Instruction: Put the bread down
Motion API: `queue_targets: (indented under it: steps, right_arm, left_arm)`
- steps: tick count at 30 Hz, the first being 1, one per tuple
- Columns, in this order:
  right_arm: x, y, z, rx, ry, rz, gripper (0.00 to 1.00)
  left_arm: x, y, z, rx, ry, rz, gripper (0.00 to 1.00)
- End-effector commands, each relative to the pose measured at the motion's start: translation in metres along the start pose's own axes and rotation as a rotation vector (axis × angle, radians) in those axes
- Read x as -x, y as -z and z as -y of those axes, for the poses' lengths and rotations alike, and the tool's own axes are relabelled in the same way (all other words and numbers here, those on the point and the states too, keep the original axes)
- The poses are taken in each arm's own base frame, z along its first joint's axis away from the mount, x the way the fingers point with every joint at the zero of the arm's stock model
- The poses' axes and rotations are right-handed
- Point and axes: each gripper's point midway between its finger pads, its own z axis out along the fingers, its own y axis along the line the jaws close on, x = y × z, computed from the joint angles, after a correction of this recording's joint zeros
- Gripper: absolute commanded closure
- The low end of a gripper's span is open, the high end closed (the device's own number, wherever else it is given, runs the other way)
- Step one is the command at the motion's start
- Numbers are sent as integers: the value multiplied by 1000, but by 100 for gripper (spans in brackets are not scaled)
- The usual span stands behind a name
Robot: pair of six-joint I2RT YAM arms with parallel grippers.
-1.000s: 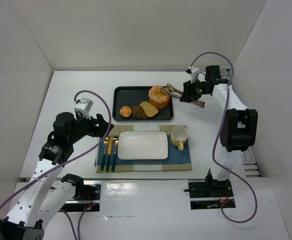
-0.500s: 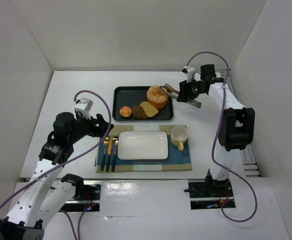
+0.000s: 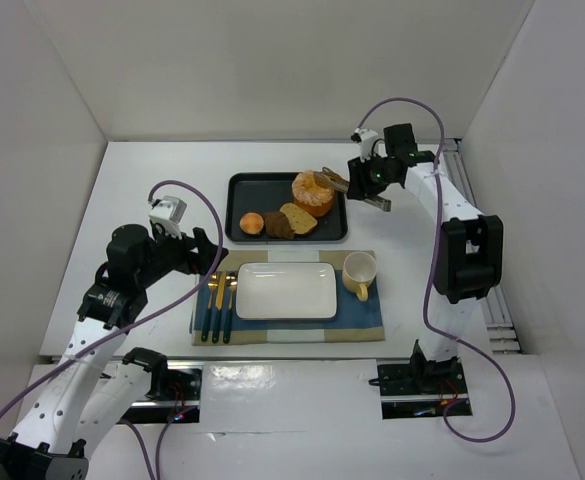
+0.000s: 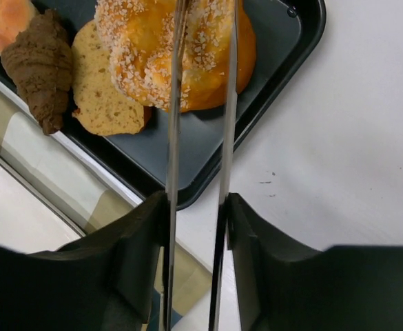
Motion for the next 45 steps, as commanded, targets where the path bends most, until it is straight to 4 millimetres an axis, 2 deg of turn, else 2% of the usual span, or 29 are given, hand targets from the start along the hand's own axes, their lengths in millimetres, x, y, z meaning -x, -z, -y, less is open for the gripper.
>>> queue_targets:
  steps: [1,3,6,9,10,14,17,22,28,33,39,45]
  right_arm:
    - [13,-1,-5,-15,-9,7,57]
    - [15,0,-5,-15,-9,7,69]
    - [10,-2,-5,-11,-17,-11,80]
    - [15,4,-7,-15,-19,6,97]
    - [15,4,-7,-15,-19,6,100]
    - [35,24,-15,-13,15,77,100]
    - [43,30,-21,8,38,107,100]
    - [57,60,-28,30,82,182,100]
    - [59,78,-40,46,121,214,100]
    - [61,96,-60,101,159,245,100]
    - [38,119,-100,259,214,222,100]
    - [-12,122,-127,401,220,128,100]
  left_arm:
    - [22,4,7,-18,-35,59,2]
    - [21,4,9,-27,-35,57,2]
    - [21,4,9,-27,-35,57,2]
    - [23,6,10,-29,-38,65,2]
    - [23,6,10,-29,-38,65,2]
    - [23,6,10,-29,-38,65,4]
    - [23,6,10,-29,-38,65,5]
    - [19,5,8,-27,-35,57,5]
    - [17,3,7,-25,-32,48,5]
    - [17,3,7,-25,-32,48,5]
    - [17,3,7,-25,-32,48,5]
    - [20,3,8,-27,-35,57,5]
